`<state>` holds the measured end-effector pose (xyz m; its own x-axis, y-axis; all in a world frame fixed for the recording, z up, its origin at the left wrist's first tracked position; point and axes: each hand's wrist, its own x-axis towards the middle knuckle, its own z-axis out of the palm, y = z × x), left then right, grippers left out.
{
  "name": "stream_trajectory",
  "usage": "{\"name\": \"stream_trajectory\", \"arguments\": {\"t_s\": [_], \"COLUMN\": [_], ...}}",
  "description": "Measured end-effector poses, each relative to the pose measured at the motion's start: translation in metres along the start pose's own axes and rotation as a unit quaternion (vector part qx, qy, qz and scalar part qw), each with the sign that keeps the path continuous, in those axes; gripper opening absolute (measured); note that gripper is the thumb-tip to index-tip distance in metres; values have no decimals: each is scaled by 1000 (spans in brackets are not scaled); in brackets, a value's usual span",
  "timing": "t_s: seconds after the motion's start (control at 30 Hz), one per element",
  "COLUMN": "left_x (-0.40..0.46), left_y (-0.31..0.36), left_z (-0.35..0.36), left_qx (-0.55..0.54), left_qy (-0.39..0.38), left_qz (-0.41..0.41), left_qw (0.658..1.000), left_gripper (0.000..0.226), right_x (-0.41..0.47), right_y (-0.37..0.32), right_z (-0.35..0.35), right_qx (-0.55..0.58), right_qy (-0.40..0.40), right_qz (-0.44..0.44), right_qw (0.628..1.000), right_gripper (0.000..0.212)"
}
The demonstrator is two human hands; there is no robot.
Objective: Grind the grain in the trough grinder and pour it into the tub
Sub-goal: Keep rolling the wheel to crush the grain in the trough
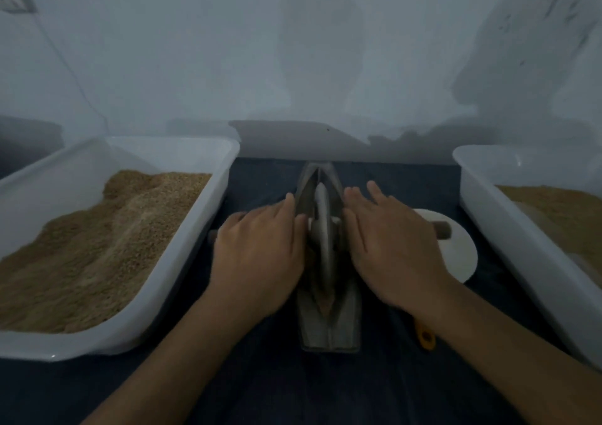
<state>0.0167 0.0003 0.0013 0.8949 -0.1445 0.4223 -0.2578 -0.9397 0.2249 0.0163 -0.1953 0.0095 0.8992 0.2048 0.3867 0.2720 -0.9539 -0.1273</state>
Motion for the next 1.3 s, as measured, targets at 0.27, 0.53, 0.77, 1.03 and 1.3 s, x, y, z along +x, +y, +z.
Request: {"name": "stream_trajectory", "arguments": {"t_s": [0.27, 0.53, 0.77, 1.03, 1.3], "left_x": [41, 103, -22, 105, 38], "left_y": [-5, -1, 1, 3, -2], "left_z": [16, 25, 9, 18, 17], "left_qx": [71, 134, -4, 82, 39], "left_qy": [8, -55, 93, -116, -61], "left_qz": [-20, -66, 24, -76, -45], "left_qw": [997, 987, 995, 987, 996], "left_gripper": [50, 36, 47, 56, 59], "right_x": [57, 102, -20, 86, 34], "right_y": [7, 14, -5, 19, 9], "right_z": [13, 23, 0, 30, 18], "right_qx": [-5, -46, 19, 24, -10], "right_qy": [-30, -37, 68, 1, 8], "right_qz": [36, 112, 14, 118, 28], "right_qw": [999, 992, 997, 993, 1000], "right_gripper": [58, 48, 58, 40, 58]}}
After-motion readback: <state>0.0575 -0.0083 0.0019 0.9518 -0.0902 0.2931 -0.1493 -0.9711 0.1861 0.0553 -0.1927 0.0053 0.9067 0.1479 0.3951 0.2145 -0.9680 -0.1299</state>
